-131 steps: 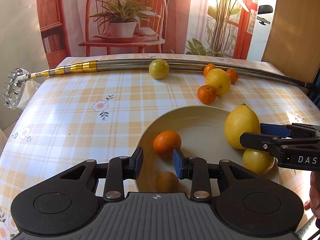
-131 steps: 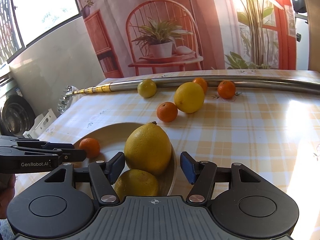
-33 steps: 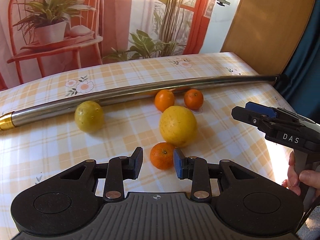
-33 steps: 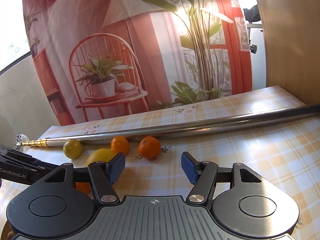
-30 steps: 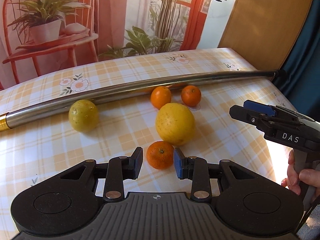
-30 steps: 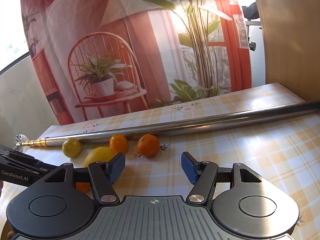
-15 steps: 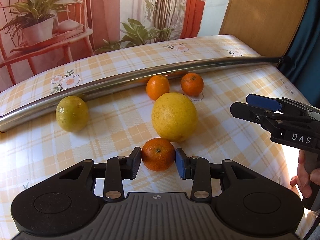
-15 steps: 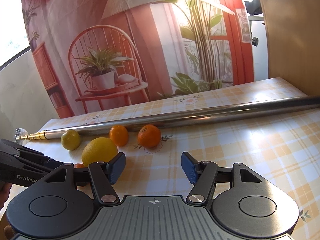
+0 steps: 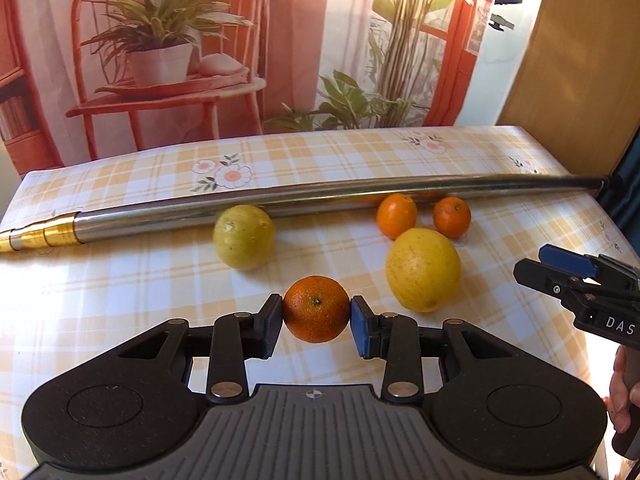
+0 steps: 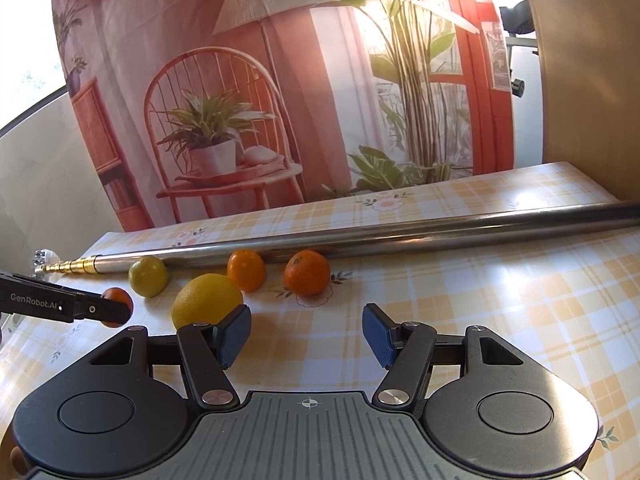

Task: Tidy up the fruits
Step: 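Move the open right gripper to a yellow grapefruit while the left holds the mandarin, then close the right gripper on an orange mandarin beside the grapefruit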

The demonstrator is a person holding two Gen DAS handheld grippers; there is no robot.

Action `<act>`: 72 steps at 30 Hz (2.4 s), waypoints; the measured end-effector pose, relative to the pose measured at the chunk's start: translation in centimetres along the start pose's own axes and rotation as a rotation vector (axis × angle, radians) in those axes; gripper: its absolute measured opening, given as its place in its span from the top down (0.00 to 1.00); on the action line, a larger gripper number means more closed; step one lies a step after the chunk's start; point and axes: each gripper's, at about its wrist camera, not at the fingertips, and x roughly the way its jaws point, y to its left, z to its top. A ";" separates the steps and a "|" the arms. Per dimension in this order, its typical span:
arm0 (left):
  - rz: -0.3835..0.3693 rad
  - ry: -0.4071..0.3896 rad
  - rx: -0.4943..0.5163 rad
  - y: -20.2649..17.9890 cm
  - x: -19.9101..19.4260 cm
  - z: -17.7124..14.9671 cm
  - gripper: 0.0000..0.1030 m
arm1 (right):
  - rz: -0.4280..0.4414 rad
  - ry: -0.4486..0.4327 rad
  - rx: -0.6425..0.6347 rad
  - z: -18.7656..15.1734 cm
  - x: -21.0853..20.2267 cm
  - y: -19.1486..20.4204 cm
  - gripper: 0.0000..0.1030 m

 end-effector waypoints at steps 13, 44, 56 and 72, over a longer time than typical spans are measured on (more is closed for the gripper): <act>0.054 -0.127 -0.059 2.6 -3.9 -0.7 0.63 | 0.053 0.028 -0.112 1.6 1.8 4.3 0.42; 0.069 -0.093 -0.106 4.6 -3.9 -3.2 0.63 | 0.144 0.024 0.022 -0.4 6.4 4.6 0.42; 0.065 -0.086 -0.113 4.7 -3.9 -3.2 0.63 | 0.143 -0.020 0.131 0.3 4.1 2.5 0.42; 0.043 -0.091 -0.113 4.1 -3.6 -3.2 0.63 | -0.049 -0.015 0.014 2.9 8.3 0.9 0.59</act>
